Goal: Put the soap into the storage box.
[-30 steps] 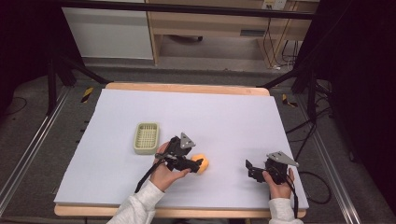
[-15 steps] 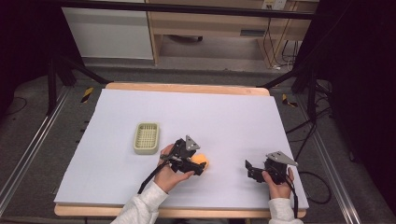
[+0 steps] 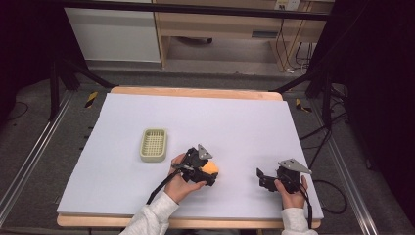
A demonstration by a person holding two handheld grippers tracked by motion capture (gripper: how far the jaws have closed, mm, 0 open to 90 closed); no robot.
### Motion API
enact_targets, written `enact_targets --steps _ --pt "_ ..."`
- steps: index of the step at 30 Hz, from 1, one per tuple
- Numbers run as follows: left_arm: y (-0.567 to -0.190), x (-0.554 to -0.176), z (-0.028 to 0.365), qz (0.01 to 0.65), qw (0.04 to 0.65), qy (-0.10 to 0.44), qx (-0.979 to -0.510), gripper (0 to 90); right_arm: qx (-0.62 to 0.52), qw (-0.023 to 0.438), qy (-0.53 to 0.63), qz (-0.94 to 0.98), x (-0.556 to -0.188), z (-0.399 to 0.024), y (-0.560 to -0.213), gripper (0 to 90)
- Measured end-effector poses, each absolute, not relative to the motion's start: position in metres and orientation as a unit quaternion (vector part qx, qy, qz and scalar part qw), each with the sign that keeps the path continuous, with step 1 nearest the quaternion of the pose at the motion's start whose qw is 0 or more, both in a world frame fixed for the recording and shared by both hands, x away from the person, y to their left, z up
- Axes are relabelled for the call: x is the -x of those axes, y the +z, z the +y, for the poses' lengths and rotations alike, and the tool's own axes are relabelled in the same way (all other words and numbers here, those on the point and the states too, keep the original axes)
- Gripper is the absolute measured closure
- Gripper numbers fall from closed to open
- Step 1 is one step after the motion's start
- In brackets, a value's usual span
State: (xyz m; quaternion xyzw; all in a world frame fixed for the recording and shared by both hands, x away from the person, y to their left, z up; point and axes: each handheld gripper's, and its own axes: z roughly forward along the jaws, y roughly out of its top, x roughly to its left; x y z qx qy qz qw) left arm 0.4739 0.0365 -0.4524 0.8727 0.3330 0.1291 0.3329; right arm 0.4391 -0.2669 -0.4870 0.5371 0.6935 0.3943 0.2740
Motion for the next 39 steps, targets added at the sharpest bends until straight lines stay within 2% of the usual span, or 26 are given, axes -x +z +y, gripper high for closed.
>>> enact_targets --steps 18,39 --pt "-0.465 -0.479 0.030 0.344 0.307 0.111 -0.881 21.9 -0.537 0.272 0.394 0.694 -0.439 -0.267 -0.487 3.6" --pt "-0.470 -0.480 0.023 0.345 0.291 0.117 -0.885 24.7 -0.537 0.271 0.393 0.696 -0.439 -0.266 -0.487 3.6"
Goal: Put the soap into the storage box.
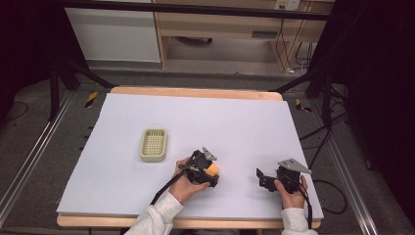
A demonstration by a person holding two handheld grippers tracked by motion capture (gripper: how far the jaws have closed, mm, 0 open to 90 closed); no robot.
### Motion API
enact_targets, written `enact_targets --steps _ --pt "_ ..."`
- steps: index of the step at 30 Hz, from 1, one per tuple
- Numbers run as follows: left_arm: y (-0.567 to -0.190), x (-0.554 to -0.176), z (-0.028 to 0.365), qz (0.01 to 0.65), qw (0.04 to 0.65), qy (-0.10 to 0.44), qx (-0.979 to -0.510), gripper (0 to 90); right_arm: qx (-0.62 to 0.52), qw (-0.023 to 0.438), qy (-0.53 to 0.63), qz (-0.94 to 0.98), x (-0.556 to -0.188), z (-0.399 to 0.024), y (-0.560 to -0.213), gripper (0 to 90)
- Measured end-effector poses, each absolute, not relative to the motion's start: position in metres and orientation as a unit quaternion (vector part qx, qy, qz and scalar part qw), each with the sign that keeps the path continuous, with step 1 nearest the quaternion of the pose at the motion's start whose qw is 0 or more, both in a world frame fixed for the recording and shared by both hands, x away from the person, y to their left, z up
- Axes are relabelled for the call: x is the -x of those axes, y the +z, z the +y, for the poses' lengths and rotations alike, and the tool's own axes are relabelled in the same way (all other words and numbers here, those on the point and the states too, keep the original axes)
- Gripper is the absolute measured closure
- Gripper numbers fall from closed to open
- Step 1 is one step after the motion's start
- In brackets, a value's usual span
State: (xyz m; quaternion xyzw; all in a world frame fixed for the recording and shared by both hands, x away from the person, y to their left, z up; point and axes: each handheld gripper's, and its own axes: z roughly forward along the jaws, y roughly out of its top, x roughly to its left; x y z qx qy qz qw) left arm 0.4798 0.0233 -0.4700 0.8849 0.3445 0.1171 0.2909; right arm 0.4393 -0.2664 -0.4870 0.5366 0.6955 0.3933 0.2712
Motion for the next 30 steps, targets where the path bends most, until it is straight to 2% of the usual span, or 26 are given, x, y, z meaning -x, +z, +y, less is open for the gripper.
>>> enact_targets --steps 30 --pt "-0.4699 -0.4756 0.0223 0.346 0.293 0.132 -0.882 25.5 -0.538 0.268 0.394 0.696 -0.4395 -0.2664 -0.4868 3.5"
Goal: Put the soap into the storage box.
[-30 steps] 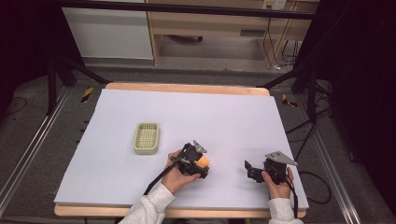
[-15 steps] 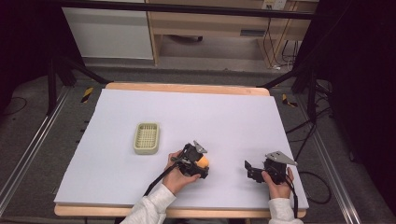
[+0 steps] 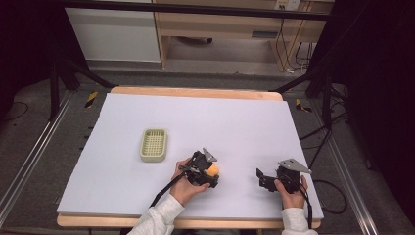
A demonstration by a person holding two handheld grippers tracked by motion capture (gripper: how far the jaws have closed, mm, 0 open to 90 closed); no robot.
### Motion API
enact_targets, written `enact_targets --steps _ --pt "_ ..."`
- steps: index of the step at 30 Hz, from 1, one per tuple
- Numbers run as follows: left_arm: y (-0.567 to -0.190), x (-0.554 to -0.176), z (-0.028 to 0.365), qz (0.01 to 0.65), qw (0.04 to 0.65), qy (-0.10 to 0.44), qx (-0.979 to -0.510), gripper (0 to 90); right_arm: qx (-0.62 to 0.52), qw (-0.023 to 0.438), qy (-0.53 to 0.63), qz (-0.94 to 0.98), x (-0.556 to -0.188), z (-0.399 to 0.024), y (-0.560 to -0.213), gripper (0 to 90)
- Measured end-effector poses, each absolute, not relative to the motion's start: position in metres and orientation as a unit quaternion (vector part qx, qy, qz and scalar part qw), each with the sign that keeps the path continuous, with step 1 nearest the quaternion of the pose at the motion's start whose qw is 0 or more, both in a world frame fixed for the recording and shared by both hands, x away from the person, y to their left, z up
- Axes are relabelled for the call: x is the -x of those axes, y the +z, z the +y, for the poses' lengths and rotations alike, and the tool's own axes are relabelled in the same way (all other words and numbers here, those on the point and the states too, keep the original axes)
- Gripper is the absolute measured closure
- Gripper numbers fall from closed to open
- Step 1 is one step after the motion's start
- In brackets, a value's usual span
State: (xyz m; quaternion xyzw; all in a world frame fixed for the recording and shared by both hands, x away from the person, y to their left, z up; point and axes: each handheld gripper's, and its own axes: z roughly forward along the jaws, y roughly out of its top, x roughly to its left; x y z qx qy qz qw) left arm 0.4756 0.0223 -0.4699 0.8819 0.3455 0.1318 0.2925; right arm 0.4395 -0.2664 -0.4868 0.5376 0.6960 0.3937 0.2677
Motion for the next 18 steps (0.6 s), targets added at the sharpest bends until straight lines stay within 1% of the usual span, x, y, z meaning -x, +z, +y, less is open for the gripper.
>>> enact_targets --steps 18 --pt "-0.452 -0.472 0.042 0.345 0.310 0.135 -0.876 25.5 -0.539 0.267 0.393 0.696 -0.439 -0.266 -0.487 3.5"
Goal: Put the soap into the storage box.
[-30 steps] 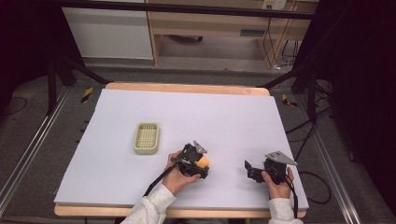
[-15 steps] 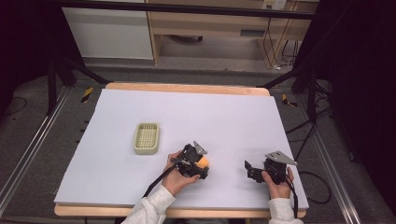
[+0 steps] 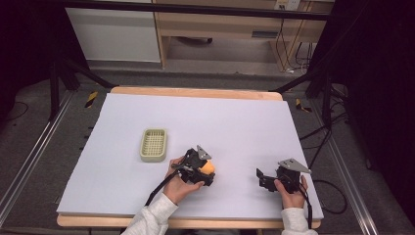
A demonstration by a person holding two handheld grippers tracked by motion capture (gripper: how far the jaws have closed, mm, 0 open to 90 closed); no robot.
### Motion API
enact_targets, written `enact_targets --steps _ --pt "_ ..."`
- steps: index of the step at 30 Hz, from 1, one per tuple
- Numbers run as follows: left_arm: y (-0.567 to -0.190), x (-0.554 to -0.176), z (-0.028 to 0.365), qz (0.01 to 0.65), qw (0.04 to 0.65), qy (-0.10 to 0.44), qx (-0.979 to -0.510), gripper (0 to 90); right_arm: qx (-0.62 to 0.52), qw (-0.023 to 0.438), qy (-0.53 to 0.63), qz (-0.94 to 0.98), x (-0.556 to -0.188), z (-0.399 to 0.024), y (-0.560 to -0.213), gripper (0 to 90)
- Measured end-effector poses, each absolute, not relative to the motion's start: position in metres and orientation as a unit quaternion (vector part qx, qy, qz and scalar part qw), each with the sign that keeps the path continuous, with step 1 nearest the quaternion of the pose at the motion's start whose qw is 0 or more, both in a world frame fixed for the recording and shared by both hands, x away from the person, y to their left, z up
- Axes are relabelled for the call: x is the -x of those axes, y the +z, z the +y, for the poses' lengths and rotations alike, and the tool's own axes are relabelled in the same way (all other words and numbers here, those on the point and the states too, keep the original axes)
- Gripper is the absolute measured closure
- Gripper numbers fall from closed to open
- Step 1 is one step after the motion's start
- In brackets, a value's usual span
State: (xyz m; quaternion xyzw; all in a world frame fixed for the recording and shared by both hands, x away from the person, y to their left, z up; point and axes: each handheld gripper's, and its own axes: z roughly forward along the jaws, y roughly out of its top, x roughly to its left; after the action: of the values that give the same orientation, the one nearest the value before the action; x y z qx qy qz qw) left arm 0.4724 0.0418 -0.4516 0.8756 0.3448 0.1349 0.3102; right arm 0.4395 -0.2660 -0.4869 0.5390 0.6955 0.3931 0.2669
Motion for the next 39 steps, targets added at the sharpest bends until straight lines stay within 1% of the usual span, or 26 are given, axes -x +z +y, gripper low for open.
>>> enact_targets --steps 11,23,33,39 --pt "-0.433 -0.472 0.056 0.350 0.323 0.143 -0.868 25.6 -0.539 0.267 0.393 0.695 -0.439 -0.266 -0.487 3.4" --pt "-0.416 -0.473 0.086 0.362 0.330 0.156 -0.858 25.6 -0.537 0.269 0.392 0.697 -0.440 -0.266 -0.487 3.4" --pt "-0.414 -0.474 0.113 0.378 0.329 0.163 -0.850 25.6 -0.539 0.263 0.391 0.698 -0.440 -0.266 -0.487 3.4" --pt "-0.411 -0.475 0.126 0.391 0.335 0.163 -0.842 25.7 -0.536 0.268 0.390 0.699 -0.441 -0.267 -0.488 3.3"
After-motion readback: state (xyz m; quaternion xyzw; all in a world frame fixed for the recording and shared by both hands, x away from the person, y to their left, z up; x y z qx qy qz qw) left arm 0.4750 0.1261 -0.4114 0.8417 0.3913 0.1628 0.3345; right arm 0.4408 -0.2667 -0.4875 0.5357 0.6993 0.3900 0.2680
